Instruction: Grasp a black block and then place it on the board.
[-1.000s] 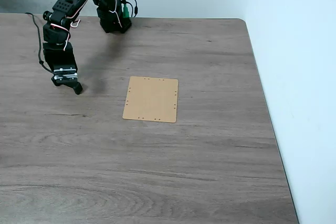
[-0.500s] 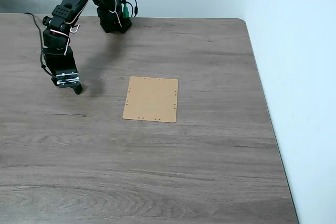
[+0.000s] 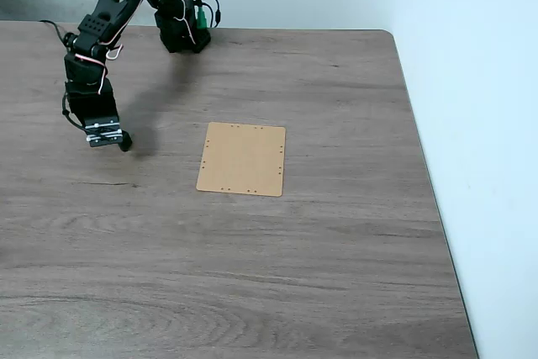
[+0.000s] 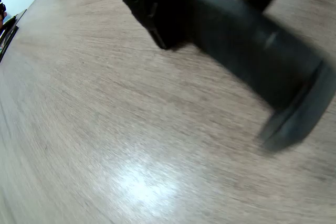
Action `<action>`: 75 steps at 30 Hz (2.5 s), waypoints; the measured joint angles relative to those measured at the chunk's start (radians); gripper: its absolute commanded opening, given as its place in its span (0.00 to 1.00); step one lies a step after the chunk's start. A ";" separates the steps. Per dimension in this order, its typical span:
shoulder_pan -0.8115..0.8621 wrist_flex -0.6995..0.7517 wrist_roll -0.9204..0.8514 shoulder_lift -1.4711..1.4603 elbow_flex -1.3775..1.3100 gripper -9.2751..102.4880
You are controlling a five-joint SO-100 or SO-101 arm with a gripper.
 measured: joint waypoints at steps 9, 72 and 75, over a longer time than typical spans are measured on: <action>0.023 -0.002 0.000 -0.018 -0.009 0.09; -0.931 -0.190 1.980 0.095 0.083 0.19; -0.933 -0.206 1.980 0.097 0.109 0.25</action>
